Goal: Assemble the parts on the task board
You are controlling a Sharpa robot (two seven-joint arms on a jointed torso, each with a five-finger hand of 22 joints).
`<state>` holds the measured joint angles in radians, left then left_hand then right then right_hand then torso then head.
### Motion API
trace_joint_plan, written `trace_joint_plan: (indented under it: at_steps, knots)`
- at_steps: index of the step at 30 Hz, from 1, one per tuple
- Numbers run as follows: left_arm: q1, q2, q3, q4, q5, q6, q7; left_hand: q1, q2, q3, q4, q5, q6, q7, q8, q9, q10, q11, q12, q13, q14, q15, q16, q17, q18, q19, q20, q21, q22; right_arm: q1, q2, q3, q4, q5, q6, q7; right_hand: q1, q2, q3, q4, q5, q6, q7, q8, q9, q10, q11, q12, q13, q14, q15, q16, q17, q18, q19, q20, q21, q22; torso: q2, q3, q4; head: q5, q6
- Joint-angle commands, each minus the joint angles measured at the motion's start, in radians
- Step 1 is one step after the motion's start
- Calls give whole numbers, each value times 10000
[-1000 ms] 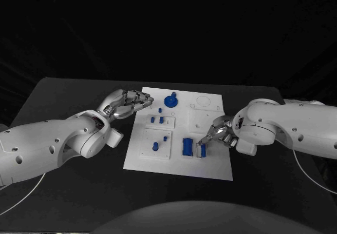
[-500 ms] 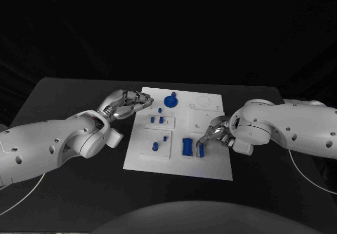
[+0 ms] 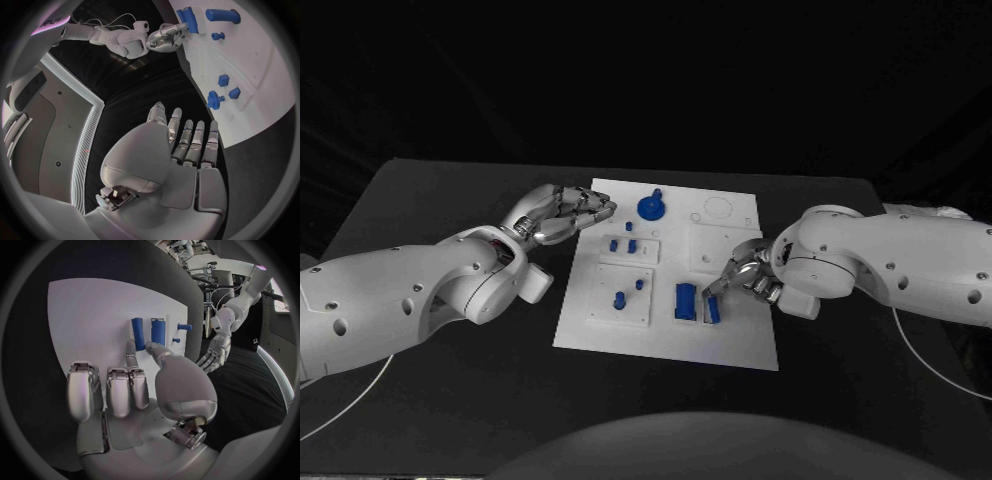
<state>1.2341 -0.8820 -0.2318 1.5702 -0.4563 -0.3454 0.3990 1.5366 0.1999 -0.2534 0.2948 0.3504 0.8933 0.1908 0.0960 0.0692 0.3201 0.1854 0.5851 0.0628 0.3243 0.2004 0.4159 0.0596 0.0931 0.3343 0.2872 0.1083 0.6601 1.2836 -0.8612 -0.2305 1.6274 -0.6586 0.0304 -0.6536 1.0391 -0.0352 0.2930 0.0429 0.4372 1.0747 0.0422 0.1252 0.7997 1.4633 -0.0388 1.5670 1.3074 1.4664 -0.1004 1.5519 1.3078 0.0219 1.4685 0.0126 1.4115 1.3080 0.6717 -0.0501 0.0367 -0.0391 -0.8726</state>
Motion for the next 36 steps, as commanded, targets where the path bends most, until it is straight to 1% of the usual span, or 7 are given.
trace_joint_plan:
  at_steps: [1, 6, 12, 14, 18, 27, 36]
  knots:
    - [1, 22, 7, 15, -54, 196, -3, 115, -3, -65, -15, 27, 42, 3, 33, 6, 89, 16, 63, 5, 77, -6, 71, 10, 158, 38, 20, 29, -16, -27, 7, -11, -6, -146, 131, 4, -190, 2, -49, 121, -486, -67, 10, -80, -39, 1075, 81, 38, 2634, 951, 103, -68, 2230, 180, 295, 86, -63, 2088, 0, 1, -1, 1, 0]
    - [1, 28, 7, 13, -65, 216, -28, 115, -3, -65, -15, 27, 42, 3, 33, 6, 89, 16, 63, 5, 77, -6, 71, 10, 158, 38, 20, 29, -16, -39, -10, -11, -11, -186, 142, -2, -386, 26, -186, 269, -1224, -47, 30, -110, -80, 1075, 99, 38, 2634, 946, 119, -83, 2207, 185, 292, 104, -93, 2082, 1, 1, 2, -3, 0]
    - [0, 31, 7, 13, -77, 231, -57, 115, -3, -65, -15, 27, 42, 3, 33, 6, 89, 16, 63, 5, 77, -6, 71, 10, 158, 38, 20, 29, -16, -54, -57, -11, 23, -210, 139, 4, -787, 37, -542, 607, -2727, -4, 62, -135, -128, 1075, 130, 38, 2634, 941, 147, -96, 2183, 189, 292, 128, -125, 2078, 1, 2, 3, 6, 0]
    - [0, 30, 7, 12, -80, 231, -63, 115, -3, -65, -15, 27, 42, 3, 33, 6, 89, 16, 63, 5, 77, -6, 71, 10, 158, 38, 20, 29, -16, -58, -69, -11, 33, -213, 128, 7, -884, 45, -637, 693, -2973, 11, 61, -135, -134, 1075, 130, 38, 2634, 938, 146, -106, 2168, 189, 295, 131, -127, 2079, 1, 2, 4, 7, 0]
    - [0, 26, 7, 11, -84, 234, -77, 115, -3, -65, -15, 27, 42, 3, 33, 6, 89, 16, 63, 5, 77, -6, 71, 10, 158, 38, 20, 29, -16, -64, -95, -11, 43, -218, 115, 16, -932, 52, -704, 743, -3082, 22, 57, -134, -138, 1075, 127, 38, 2634, 931, 144, -125, 2137, 193, 290, 132, -146, 2074, -4, 1, 5, 18, 0]
    - [0, 17, 7, 4, -92, 237, -105, 115, -3, -65, -15, 27, 42, 3, 33, 6, 89, 16, 63, 5, 77, -6, 71, 10, 158, 38, 20, 29, -16, -75, -164, -10, 86, -152, -119, 111, -1285, -13, -1176, 1113, -3780, -19, 69, -168, -168, 1075, 138, 38, 2634, 925, 151, -143, 2106, 201, 284, 139, -196, 2066, 2, 1, -1, 39, 0]
    - [-7, 27, 7, -20, -111, 250, -138, 111, 4, -69, -14, 30, 48, 8, 39, 6, 98, 24, 60, 4, 86, 0, 84, 9, 173, 32, 22, 28, -18, -76, -196, -9, 117, -16, -177, 143, -1494, 6, -1462, 1407, -3832, 172, 10, -25, -97, 1075, 92, 38, 2634, 926, 121, -138, 2110, 197, 303, 120, -178, 2076, 4, 0, 5, 52, 0]
